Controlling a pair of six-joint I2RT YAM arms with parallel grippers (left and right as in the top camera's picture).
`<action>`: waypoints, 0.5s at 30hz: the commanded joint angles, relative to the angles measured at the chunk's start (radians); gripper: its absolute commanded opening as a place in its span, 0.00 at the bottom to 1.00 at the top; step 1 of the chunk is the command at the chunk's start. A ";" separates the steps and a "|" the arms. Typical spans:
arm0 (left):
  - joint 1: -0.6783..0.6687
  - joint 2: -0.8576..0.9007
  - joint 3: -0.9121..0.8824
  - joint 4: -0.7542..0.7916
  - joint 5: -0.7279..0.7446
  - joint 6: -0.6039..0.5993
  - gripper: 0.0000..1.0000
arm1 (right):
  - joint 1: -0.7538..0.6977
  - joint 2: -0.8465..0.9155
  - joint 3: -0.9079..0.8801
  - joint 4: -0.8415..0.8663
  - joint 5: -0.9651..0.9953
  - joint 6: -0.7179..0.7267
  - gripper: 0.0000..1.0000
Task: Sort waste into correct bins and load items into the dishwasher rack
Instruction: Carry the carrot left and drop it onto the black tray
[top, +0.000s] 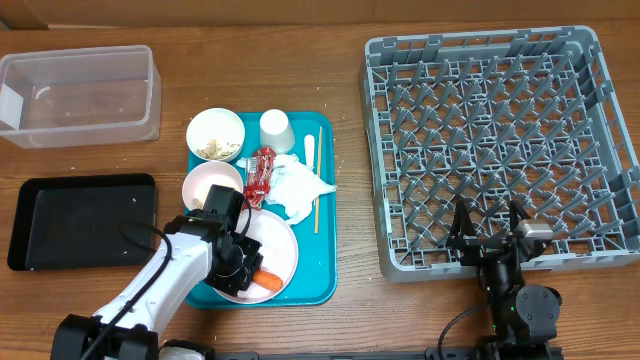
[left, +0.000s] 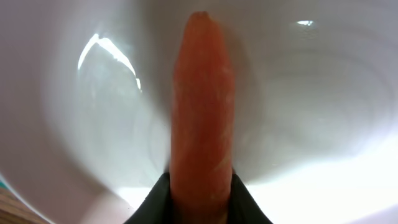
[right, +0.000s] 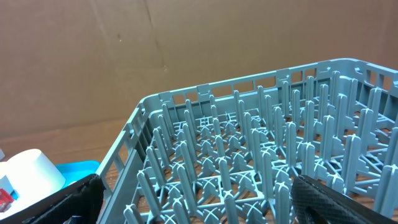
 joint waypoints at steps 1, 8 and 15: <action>-0.003 0.021 -0.007 0.022 -0.024 0.060 0.09 | 0.000 -0.012 -0.011 0.003 0.010 -0.005 1.00; -0.003 0.020 0.041 0.011 0.010 0.172 0.04 | 0.001 -0.012 -0.011 0.003 0.010 -0.005 1.00; -0.003 0.020 0.184 -0.151 0.008 0.239 0.04 | 0.000 -0.012 -0.011 0.003 0.010 -0.005 1.00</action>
